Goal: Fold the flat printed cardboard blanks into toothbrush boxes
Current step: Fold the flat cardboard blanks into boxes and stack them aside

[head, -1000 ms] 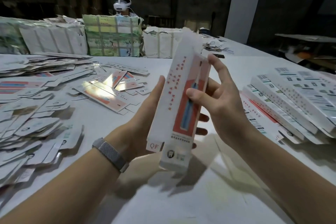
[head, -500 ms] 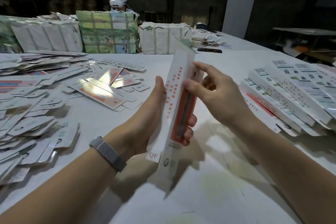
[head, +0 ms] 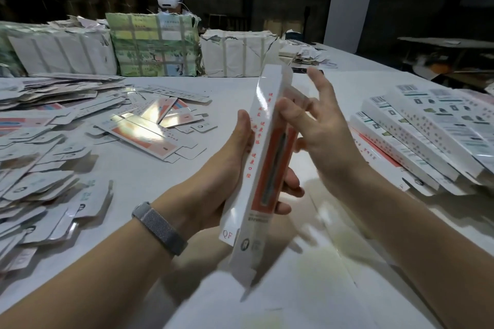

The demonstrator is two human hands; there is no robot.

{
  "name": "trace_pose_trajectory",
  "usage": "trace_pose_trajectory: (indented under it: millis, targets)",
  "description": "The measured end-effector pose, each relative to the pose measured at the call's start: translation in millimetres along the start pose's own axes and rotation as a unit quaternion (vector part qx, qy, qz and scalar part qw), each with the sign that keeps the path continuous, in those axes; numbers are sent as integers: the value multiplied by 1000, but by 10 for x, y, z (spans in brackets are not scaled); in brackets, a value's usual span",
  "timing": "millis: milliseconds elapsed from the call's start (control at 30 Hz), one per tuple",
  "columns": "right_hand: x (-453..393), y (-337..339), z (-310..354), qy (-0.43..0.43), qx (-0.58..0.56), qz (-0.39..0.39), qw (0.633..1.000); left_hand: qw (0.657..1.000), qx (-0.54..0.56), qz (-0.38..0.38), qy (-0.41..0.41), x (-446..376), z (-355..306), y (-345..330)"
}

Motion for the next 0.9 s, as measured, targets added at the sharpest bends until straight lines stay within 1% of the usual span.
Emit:
trace_pose_trajectory:
  millis: [67,100,167,267,333,367,400,433,467,500,533,567,633,700,800,900]
  targets:
    - [10,-44,-24,-13,-135,47,990,997,72,20,14,-2,-2,-43]
    - [16,-53,-21,-10,-176,67,982,993,109,31,21,2,-10,-55]
    - [24,-48,10,12,-198,100,975,985,161,58,30,18,-29,-51]
    - [25,-22,-11,13,-200,94,975,979,182,90,34,41,-48,-25]
    - [25,-35,-22,13,-203,80,976,987,141,76,28,58,-50,-19]
    - [26,-39,-18,18,-196,70,978,993,99,52,24,61,-46,-12]
    - [23,-34,-11,22,-191,61,980,999,43,10,16,54,-47,-3]
    - [20,-23,-1,21,-193,55,979,998,-25,-49,0,46,-54,-5]
    - [14,-15,8,17,-197,52,979,988,-96,-115,-26,38,-68,-6]
    - [14,-11,17,13,-195,49,979,970,-158,-175,-60,35,-88,-8]
    - [21,-18,23,10,-183,46,982,949,-203,-219,-100,32,-104,-2]
    - [30,-32,30,9,-164,44,985,928,-242,-247,-140,22,-118,14]
    - [57,-74,41,6,-128,49,991,893,-307,-256,-206,11,-137,38]
    - [77,-109,68,4,-108,59,992,880,-328,-238,-246,18,-133,56]
    - [78,-113,99,0,-102,76,992,886,-309,-212,-272,39,-141,65]
    - [79,-87,104,-9,-96,95,991,900,-284,-193,-270,46,-162,55]
Point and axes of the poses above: each hand's wrist, its own x-axis away from the middle knuckle, its own y-axis out of the back of the hand, z = x × y, the point moved 1 cm from there along -x, towards the middle knuckle, and after that the axes turned 4 degrees about y, right-handed, at the moved point
